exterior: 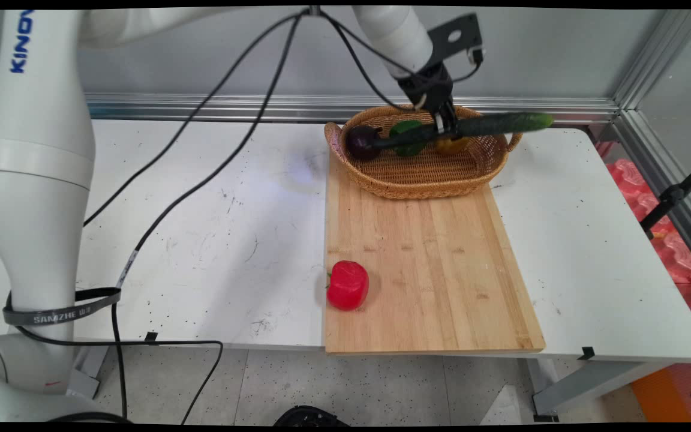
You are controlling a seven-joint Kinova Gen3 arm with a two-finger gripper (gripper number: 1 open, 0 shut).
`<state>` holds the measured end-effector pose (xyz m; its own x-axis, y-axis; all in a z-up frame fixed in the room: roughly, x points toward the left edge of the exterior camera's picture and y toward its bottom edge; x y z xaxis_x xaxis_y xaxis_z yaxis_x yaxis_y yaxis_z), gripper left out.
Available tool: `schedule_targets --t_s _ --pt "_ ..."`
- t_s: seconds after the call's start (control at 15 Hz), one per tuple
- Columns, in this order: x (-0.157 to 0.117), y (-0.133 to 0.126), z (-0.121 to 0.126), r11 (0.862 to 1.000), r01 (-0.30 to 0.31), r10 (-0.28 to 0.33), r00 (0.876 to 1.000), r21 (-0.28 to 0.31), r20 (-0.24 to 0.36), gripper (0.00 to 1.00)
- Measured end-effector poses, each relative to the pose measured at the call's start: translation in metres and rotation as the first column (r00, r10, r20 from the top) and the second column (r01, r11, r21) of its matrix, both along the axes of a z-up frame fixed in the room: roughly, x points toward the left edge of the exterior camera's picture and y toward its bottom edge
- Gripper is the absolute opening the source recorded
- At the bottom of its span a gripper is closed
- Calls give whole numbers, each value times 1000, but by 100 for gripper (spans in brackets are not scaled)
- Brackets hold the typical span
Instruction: Place the picked object on the cutting board
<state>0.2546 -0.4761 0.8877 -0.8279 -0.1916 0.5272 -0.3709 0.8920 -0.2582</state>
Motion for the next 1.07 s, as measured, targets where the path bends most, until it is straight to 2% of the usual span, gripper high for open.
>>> schedule_targets --t_s 0.33,0.53,0.8,1.07 --pt "-5 31 56 1000 -4 5 999 3 -51 0" --pt "-6 54 77 999 -20 22 997 30 -68 0" --pt "-8 88 89 997 -31 35 998 73 -60 0" --pt "-11 128 86 993 -21 23 1000 117 -18 0"
